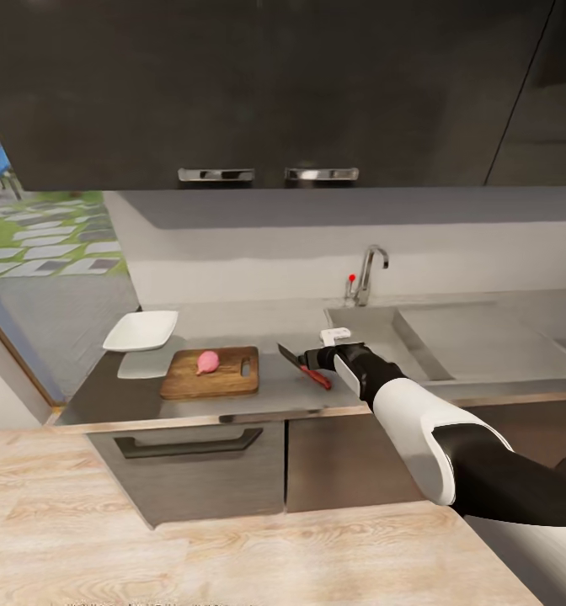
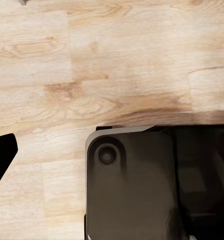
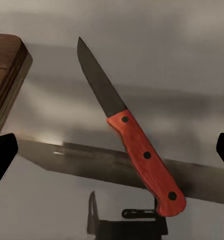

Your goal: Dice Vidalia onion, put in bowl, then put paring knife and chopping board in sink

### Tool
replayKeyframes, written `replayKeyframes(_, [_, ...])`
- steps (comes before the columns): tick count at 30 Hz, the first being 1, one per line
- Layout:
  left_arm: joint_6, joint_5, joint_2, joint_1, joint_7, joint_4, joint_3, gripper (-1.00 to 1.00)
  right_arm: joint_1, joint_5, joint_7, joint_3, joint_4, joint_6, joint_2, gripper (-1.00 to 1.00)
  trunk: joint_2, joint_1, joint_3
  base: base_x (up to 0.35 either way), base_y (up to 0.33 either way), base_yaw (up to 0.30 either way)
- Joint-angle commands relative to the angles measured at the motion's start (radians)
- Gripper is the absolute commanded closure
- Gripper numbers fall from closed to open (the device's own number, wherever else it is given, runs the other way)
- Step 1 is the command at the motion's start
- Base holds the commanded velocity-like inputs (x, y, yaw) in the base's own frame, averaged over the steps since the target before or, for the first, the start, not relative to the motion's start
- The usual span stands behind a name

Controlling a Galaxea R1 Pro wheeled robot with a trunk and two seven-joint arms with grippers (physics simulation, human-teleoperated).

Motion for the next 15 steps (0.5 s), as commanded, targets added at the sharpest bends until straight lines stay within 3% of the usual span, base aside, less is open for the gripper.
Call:
replayKeyframes(1, [-0.002, 0.009, 0.002, 0.0, 0.008, -0.001, -0.007, -1.0, 0.0, 0.008, 0.004, 0.002, -0.002, 0.006, 0.0, -1.0, -0.002, 0.001, -0.003, -0.019, 0.024, 0.077])
replayKeyframes(15, [-0.002, 0.009, 0.001, 0.0, 0.008, -0.001, -0.007, -1.0, 0.0, 0.008, 0.004, 0.001, -0.002, 0.006, 0.0, -1.0, -0.002, 0.001, -0.014, -0.08, 0.031, 0.078])
